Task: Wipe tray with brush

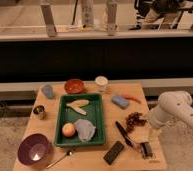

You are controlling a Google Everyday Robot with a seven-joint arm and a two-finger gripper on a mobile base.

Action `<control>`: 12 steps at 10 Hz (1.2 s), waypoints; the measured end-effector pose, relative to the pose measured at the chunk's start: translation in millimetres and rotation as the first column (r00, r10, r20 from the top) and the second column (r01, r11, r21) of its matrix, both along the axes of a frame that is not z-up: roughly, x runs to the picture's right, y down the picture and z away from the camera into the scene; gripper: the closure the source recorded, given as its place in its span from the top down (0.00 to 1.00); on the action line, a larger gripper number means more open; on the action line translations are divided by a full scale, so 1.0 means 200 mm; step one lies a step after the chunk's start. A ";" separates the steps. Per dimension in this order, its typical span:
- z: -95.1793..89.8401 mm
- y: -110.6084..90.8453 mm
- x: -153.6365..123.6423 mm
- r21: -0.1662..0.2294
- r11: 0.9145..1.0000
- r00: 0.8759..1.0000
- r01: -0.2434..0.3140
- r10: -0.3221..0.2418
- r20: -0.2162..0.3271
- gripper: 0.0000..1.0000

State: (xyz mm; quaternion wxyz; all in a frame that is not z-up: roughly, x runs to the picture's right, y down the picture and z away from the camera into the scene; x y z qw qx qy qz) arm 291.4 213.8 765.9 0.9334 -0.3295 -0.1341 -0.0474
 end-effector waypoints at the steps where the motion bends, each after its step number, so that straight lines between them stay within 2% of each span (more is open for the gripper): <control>1: -0.01 0.02 -0.01 -0.012 1.000 1.000 0.007 -0.007 0.027 0.80; 3: -0.04 0.05 -0.08 -0.039 0.999 0.998 0.022 -0.020 0.060 0.80; 5: -0.09 0.11 -0.27 -0.075 0.997 0.996 0.033 -0.027 0.079 0.80; 6: -0.10 0.12 -0.32 -0.082 0.996 0.996 0.036 -0.030 0.082 0.80; 7: -0.12 0.16 -0.41 -0.085 0.995 0.996 0.044 -0.038 0.076 0.80; 9: -0.11 0.23 -0.49 -0.068 0.996 0.997 0.061 -0.057 0.057 0.80; 10: -0.09 0.24 -0.51 -0.058 0.996 0.997 0.067 -0.065 0.042 0.80; 12: -0.06 0.25 -0.46 -0.047 0.996 0.997 0.072 -0.072 0.007 0.80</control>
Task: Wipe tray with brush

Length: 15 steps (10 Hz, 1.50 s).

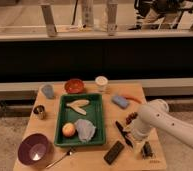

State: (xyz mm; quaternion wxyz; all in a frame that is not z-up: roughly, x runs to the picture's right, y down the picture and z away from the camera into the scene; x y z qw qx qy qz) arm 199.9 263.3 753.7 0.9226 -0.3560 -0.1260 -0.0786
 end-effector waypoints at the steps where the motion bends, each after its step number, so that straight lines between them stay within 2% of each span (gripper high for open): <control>1: 0.01 0.01 0.03 0.004 1.000 1.000 -0.001 0.001 -0.017 0.80; 5: 0.10 0.03 0.06 0.004 1.000 0.997 -0.003 0.003 -0.080 0.80; 9: 0.14 0.06 0.06 -0.022 1.000 0.995 0.002 -0.004 -0.099 0.79; 11: 0.17 0.08 0.07 -0.038 0.999 0.993 0.004 -0.009 -0.117 0.66; 12: 0.18 0.09 0.06 -0.054 0.999 0.991 0.005 -0.013 -0.136 0.53; 13: 0.19 0.08 0.06 -0.059 0.998 0.989 0.012 -0.020 -0.144 0.47; 15: 0.18 0.09 0.06 -0.066 0.998 0.989 0.012 -0.021 -0.144 0.53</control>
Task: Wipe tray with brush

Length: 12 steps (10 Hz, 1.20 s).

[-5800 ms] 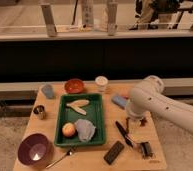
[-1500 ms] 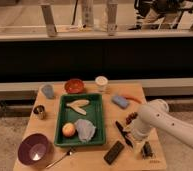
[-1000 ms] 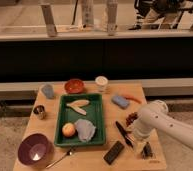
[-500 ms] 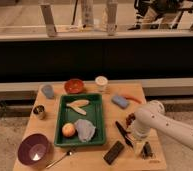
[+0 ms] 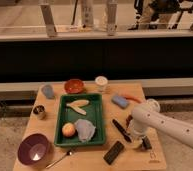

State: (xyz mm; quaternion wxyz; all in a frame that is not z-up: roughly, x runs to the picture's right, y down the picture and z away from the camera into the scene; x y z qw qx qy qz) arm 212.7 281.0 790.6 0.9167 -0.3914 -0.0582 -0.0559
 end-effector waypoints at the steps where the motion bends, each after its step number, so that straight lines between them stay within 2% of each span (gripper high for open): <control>1: 0.00 0.00 0.00 0.001 1.000 1.000 0.000 0.000 0.000 0.53; 2: 0.00 0.00 0.00 -0.001 1.000 1.000 0.001 -0.001 0.000 0.53; 3: 0.00 0.00 -0.02 -0.027 1.000 1.000 0.005 -0.005 -0.019 0.53; 5: 0.00 0.00 -0.12 -0.073 0.997 0.999 0.014 -0.017 -0.044 0.59; 6: 0.00 0.00 -0.15 -0.083 0.996 0.998 0.017 -0.022 -0.054 0.64; 8: -0.01 0.00 -0.18 -0.089 0.995 0.997 0.034 -0.039 -0.063 0.67; 9: -0.02 0.00 -0.19 -0.091 0.995 0.997 0.039 -0.046 -0.067 0.71; 12: -0.04 0.01 -0.19 -0.093 0.995 0.996 0.037 -0.045 -0.081 0.77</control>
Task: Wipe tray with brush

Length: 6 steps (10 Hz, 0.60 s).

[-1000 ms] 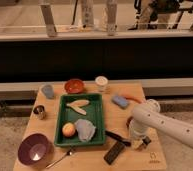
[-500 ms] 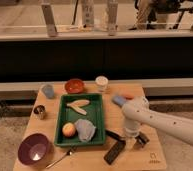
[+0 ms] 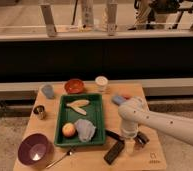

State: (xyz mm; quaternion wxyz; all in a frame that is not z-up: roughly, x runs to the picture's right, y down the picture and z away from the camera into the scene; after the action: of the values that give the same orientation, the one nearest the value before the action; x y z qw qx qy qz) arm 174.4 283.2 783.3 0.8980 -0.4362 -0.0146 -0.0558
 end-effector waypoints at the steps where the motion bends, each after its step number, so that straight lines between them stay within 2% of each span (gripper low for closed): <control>1: 0.00 0.00 -0.01 0.003 1.000 1.000 0.000 0.000 -0.001 0.71; 3: 0.01 0.01 0.00 0.005 1.000 1.000 -0.003 0.003 -0.003 0.54; 5: 0.02 0.02 0.00 0.038 0.999 1.000 0.008 -0.008 0.012 0.34; 6: 0.02 0.02 0.00 0.055 0.998 1.000 0.021 -0.023 0.019 0.31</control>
State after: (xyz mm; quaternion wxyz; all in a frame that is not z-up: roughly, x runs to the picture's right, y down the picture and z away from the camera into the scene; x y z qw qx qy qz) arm 174.0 287.2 788.0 0.9087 -0.4111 -0.0170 -0.0702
